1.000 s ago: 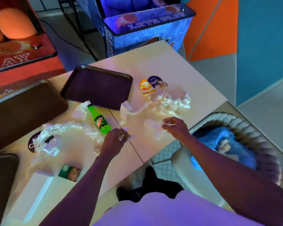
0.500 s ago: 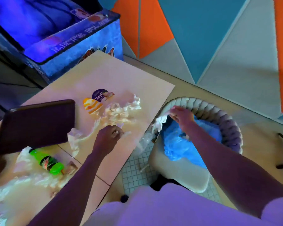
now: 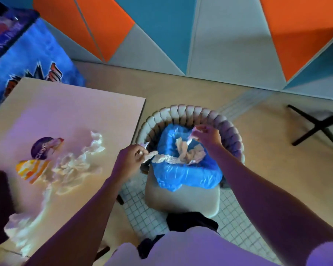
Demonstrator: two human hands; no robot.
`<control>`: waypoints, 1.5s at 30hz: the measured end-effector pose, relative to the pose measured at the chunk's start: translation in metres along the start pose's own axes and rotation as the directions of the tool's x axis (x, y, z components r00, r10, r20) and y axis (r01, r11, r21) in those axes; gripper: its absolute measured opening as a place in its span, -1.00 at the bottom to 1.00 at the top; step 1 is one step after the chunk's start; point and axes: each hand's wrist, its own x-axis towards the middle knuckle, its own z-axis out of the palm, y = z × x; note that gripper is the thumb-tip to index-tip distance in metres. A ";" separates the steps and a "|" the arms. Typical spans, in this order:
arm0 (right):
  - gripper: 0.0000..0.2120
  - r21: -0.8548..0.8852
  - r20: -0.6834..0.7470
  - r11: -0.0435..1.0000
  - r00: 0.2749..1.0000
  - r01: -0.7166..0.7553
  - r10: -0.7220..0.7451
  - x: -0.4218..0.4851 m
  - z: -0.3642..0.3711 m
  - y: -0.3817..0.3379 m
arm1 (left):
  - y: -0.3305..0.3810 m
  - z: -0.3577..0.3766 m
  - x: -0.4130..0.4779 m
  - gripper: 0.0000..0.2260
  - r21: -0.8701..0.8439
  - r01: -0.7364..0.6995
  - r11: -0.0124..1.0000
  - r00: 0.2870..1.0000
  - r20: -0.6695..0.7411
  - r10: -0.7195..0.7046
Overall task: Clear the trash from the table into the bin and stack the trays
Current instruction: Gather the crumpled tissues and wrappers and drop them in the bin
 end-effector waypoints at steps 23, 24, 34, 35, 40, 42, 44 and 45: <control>-0.61 -0.290 -0.053 0.957 0.999 -0.007 -0.009 0.052 -0.028 0.072 | 0.036 0.093 0.088 -0.68 0.055 0.089 0.994 0.964 0.245 -0.100; -0.62 -0.302 -0.049 0.953 0.999 -0.008 -0.007 0.053 -0.027 0.074 | 0.031 0.093 0.085 -0.68 0.056 0.105 0.993 0.965 0.236 -0.116; -0.75 -0.298 0.077 0.954 0.995 -0.044 0.070 0.023 0.024 0.081 | -0.021 0.086 0.033 -0.80 0.042 0.263 0.964 0.950 0.165 -0.266; -0.76 -0.304 0.090 0.952 0.994 -0.035 0.065 0.018 0.031 0.081 | -0.026 0.083 0.026 -0.80 0.040 0.276 0.960 0.948 0.156 -0.279; -0.76 -0.379 0.130 0.925 0.991 0.021 0.031 -0.002 0.053 0.088 | -0.040 0.069 -0.007 -0.79 0.033 0.294 0.955 0.945 0.139 -0.295; -0.76 -0.387 0.160 0.921 0.987 0.051 0.013 -0.009 0.063 0.092 | -0.049 0.065 -0.022 -0.79 0.009 0.308 0.951 0.941 0.142 -0.307; -0.76 -0.379 0.167 0.924 0.986 0.057 0.008 -0.016 0.071 0.097 | -0.059 0.066 -0.038 -0.81 -0.025 0.340 0.940 0.931 0.147 -0.333; -0.76 -0.375 0.165 0.925 0.986 0.057 0.006 -0.021 0.076 0.101 | -0.067 0.068 -0.047 -0.81 -0.037 0.359 0.932 0.924 0.151 -0.350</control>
